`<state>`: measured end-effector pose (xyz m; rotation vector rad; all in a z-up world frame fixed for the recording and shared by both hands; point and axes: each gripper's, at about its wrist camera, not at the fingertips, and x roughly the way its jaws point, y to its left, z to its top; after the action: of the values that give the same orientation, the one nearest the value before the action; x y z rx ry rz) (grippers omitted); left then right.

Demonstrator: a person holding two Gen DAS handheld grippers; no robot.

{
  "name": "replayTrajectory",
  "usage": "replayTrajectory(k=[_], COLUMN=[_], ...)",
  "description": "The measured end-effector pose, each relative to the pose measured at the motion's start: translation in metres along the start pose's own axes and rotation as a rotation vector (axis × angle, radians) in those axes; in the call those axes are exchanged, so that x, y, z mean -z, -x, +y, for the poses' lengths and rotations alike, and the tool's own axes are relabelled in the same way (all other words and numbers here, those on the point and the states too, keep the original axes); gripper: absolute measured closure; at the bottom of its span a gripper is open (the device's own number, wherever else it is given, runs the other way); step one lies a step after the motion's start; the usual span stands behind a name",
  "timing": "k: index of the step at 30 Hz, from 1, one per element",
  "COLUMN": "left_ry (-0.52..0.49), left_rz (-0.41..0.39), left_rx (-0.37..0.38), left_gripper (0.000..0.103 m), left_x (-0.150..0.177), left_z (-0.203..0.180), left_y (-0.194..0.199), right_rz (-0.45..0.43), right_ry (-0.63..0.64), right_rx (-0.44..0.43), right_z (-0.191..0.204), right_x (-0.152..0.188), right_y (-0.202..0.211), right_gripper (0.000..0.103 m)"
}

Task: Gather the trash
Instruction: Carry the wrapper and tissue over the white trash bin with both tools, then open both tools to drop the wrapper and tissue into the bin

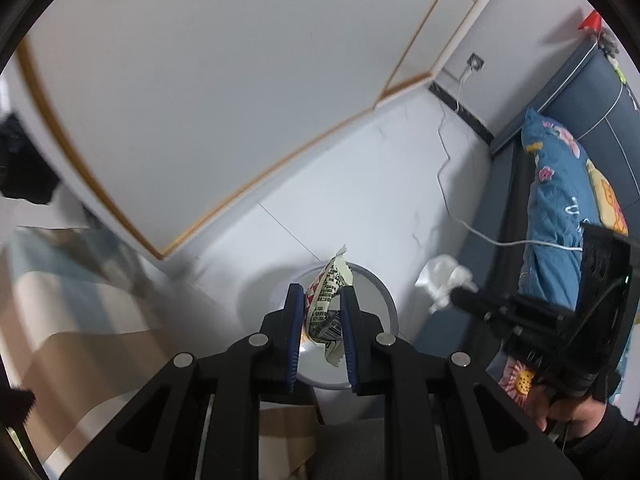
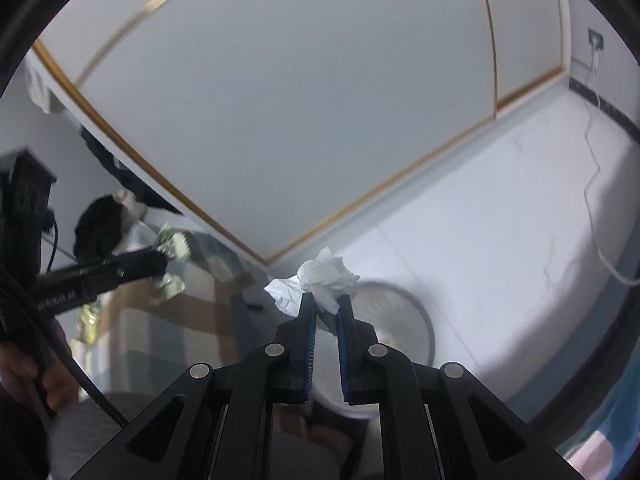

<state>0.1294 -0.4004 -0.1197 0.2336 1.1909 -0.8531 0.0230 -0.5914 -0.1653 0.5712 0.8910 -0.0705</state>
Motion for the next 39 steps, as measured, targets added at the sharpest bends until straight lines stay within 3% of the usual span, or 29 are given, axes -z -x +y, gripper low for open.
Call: replayTrajectory(k=[11,16,27,39], left_ry=[-0.045,-0.032,-0.010,0.023], left_rz=[0.320,0.420,0.449,0.472], left_rx=[0.060,0.071,0.073,0.121], left_gripper=[0.089,0.089,0.088,0.087], left_x=[0.005,0.013,0.010,0.006], left_z=[-0.009,-0.008,-0.010,-0.008], left_y=[-0.109,-0.138,-0.156,-0.164], right_rz=[0.187,0.283,0.384,0.437], right_ry=[-0.120,-0.148,-0.179,-0.188], right_rx=[0.000,-0.004,-0.034,-0.108], right_z=[-0.042,-0.052,-0.057,-0.042], right_x=[0.045,0.059,0.080,0.093], right_y=[-0.078,-0.106,-0.140,-0.165], right_gripper=[0.094,0.094,0.093,0.090])
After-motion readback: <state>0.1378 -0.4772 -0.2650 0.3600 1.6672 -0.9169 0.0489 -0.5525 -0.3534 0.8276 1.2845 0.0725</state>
